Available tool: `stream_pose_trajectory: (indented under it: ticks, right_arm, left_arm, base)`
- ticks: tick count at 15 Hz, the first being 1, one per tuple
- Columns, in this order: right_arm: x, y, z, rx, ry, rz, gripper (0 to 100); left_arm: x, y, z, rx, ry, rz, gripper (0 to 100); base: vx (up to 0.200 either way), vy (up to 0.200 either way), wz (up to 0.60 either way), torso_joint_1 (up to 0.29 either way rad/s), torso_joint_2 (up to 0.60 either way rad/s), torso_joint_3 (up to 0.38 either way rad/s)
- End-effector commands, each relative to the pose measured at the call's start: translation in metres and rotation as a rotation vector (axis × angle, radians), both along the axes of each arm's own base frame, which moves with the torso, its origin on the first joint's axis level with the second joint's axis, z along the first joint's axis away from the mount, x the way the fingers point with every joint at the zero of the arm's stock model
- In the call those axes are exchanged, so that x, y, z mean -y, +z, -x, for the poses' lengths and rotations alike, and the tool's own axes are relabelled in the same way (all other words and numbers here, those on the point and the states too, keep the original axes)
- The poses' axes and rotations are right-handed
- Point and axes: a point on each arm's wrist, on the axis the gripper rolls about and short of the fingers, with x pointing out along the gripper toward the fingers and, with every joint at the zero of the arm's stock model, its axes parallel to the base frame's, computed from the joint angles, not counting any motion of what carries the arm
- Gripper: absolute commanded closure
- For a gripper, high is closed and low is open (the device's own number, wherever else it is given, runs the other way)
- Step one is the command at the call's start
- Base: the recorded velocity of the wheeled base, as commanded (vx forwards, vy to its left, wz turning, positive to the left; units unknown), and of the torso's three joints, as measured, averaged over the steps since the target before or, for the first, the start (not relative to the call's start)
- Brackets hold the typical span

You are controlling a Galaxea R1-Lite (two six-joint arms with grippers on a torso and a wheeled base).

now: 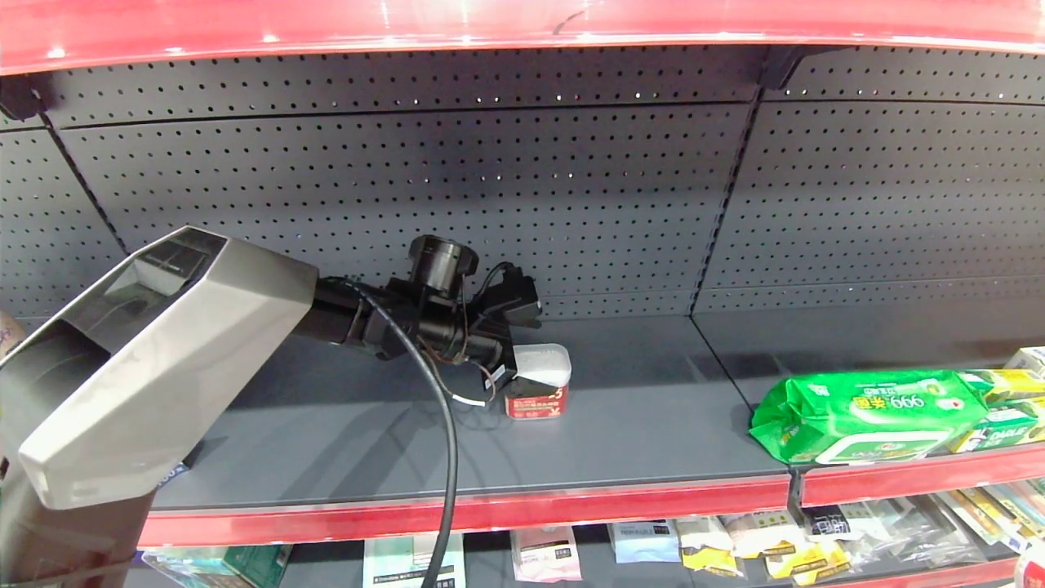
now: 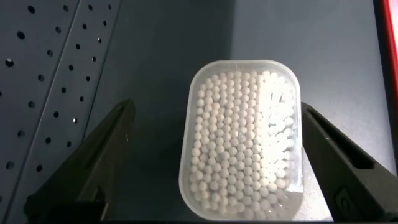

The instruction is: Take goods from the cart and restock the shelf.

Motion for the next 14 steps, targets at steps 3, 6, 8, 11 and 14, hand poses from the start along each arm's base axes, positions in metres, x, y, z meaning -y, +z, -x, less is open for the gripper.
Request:
stream_pose_trajectory:
  ticks: [3,6,8,11,14]
  right_arm:
    - [0.0000,0.0002,-0.0001,-0.001,0.000,0.001,100]
    - [0.0000,0.0002,-0.0001,-0.001,-0.002,0.001,100]
    - [0.0001,0.0002,-0.0001,-0.001,-0.003,0.001,100]
    - [0.0001,0.0002,-0.0001,-0.001,-0.003,0.001,100]
    - [0.0001,0.0002,-0.0001,-0.001,-0.007,0.001,100]
  left_arm:
    - [0.0010,-0.0029,-0.0020,-0.008,0.001,0.001,0]
    - [0.0015,-0.0044,-0.0014,-0.014,0.001,0.000,0]
    - [0.0010,-0.0040,-0.0020,-0.014,0.003,0.001,0]
    - [0.0011,-0.0054,-0.0024,-0.014,0.007,-0.002,0]
    - [0.0014,-0.0067,-0.0032,-0.013,0.010,-0.004,0]
  base:
    - [0.000,0.000,0.00,0.000,0.00,0.000]
    - [0.000,0.000,0.00,0.000,0.00,0.000]
    - [0.000,0.000,0.00,0.000,0.00,0.000]
    - [0.000,0.000,0.00,0.000,0.00,0.000]
    - [0.000,0.000,0.00,0.000,0.00,0.000]
